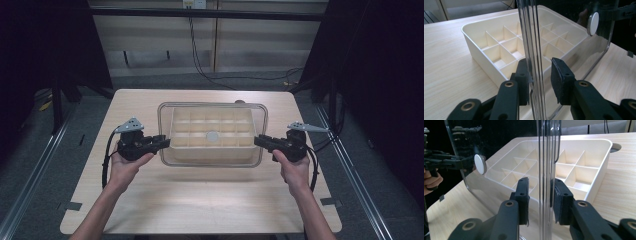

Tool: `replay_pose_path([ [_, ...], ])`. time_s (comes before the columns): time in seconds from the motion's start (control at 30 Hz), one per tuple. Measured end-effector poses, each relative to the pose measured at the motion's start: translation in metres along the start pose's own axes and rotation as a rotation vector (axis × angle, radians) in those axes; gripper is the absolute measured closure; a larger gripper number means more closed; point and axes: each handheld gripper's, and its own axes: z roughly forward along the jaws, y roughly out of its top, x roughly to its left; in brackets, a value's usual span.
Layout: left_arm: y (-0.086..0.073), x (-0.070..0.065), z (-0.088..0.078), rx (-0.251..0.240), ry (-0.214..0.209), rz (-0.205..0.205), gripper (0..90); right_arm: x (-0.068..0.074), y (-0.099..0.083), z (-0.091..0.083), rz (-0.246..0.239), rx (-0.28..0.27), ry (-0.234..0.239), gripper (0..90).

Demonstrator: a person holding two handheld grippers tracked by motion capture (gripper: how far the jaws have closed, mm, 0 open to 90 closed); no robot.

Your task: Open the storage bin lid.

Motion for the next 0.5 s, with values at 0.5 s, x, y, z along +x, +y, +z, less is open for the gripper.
replay_pose_path([
  [0.5, -0.014, -0.008, -0.006, 0.058, -0.008, 0.027, 69.3, 0.008, -0.014, -0.006, -0.003, 0.03, -0.001, 70.0],
])
